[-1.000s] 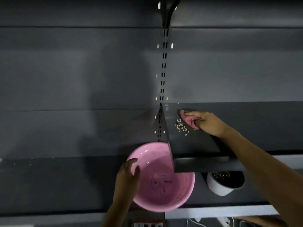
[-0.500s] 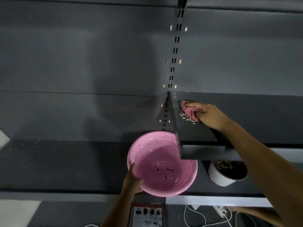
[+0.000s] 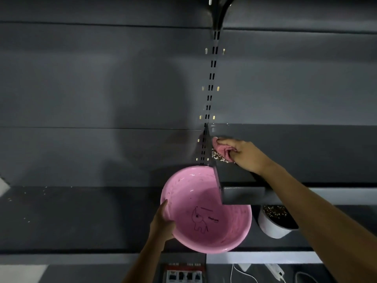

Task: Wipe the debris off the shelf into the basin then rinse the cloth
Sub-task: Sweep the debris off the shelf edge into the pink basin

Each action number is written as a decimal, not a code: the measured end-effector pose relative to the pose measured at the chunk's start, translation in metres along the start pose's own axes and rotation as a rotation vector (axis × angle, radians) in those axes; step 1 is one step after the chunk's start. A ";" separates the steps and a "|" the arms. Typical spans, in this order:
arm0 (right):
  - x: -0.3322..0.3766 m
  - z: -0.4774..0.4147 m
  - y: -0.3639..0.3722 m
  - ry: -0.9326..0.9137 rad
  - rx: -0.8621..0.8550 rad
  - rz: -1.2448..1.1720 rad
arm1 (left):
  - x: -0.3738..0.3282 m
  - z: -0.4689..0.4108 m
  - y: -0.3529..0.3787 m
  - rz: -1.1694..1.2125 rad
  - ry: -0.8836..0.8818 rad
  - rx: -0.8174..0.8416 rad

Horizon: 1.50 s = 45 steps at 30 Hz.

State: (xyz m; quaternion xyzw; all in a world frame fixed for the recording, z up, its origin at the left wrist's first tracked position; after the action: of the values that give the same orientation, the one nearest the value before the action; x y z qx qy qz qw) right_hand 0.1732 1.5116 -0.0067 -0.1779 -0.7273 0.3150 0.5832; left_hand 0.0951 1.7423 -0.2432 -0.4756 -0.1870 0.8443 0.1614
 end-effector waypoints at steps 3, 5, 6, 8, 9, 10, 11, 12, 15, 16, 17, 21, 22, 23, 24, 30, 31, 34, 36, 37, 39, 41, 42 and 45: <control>0.009 0.001 0.010 -0.030 0.012 0.008 | -0.011 0.006 -0.005 0.060 -0.022 0.002; 0.016 0.001 0.018 -0.053 0.021 0.002 | -0.019 0.011 -0.007 0.085 -0.013 0.003; 0.020 0.001 0.022 -0.061 0.028 -0.008 | -0.023 0.013 -0.007 0.098 -0.003 0.010; 0.027 0.001 0.031 -0.078 0.040 -0.017 | -0.033 0.020 -0.006 0.119 0.020 0.031; 0.031 0.001 0.034 -0.086 0.043 -0.025 | -0.037 0.023 -0.006 0.128 0.028 0.042; 0.036 0.001 0.035 -0.090 0.038 -0.048 | -0.041 0.025 -0.005 0.138 0.033 0.052; 0.040 0.002 0.032 -0.090 0.020 -0.089 | -0.045 0.027 -0.005 0.148 0.038 0.062; 0.045 0.005 0.025 -0.097 0.001 -0.152 | -0.048 0.029 -0.005 0.152 0.044 0.070; 0.050 0.018 -0.015 -0.155 -0.042 -0.341 | -0.054 0.031 -0.007 0.144 0.063 0.085; 0.046 0.024 -0.034 -0.144 -0.079 -0.325 | -0.056 0.032 -0.009 0.138 0.066 0.086; 0.037 0.031 -0.054 -0.115 -0.126 -0.284 | -0.057 0.033 -0.010 0.131 0.066 0.086; -0.037 0.059 -0.096 0.188 -0.150 0.022 | -0.057 0.036 -0.010 0.145 0.058 0.095; -0.053 0.065 -0.095 0.252 -0.117 0.100 | -0.057 0.036 -0.010 0.149 0.056 0.096; -0.061 0.068 -0.091 0.266 -0.089 0.130 | -0.057 0.036 -0.010 0.152 0.055 0.098; -0.062 0.067 -0.083 0.248 -0.065 0.136 | -0.058 0.037 -0.010 0.157 0.055 0.100; 0.005 0.050 -0.003 -0.080 0.140 0.126 | -0.065 0.041 -0.012 0.140 0.085 0.100; 0.014 0.047 0.011 -0.098 0.167 0.097 | -0.065 0.041 -0.013 0.138 0.088 0.097; 0.038 0.038 0.037 -0.100 0.192 -0.007 | -0.066 0.043 -0.017 0.132 0.095 0.087; 0.050 0.037 0.046 -0.122 0.192 -0.014 | -0.065 0.044 -0.018 0.137 0.102 0.088; 0.054 0.037 0.047 -0.142 0.172 -0.049 | -0.064 0.044 -0.019 0.151 0.102 0.089; 0.060 0.037 0.033 -0.181 0.095 -0.211 | -0.064 0.044 -0.023 0.171 0.103 0.083; 0.051 0.032 0.001 -0.201 -0.049 -0.301 | -0.062 0.043 -0.026 0.171 0.104 0.072; 0.035 0.026 -0.024 -0.168 -0.192 -0.261 | -0.061 0.043 -0.028 0.171 0.106 0.068; -0.040 0.008 -0.091 0.117 -0.422 0.064 | -0.065 0.045 -0.038 0.172 0.139 0.039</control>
State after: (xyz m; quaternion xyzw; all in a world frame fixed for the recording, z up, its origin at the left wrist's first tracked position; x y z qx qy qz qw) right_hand 0.1859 1.4176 0.0239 -0.3368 -0.7361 0.1632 0.5640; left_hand 0.0918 1.7391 -0.1561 -0.5438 -0.1175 0.8236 0.1102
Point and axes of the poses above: each hand's wrist, its own z-axis away from the middle knuckle, its own y-axis out of the palm, x = y × z, the point moved 8 cm from there along -z, towards the middle knuckle, and after that the axes turned 13 degrees about -z, right-handed, at the moved point
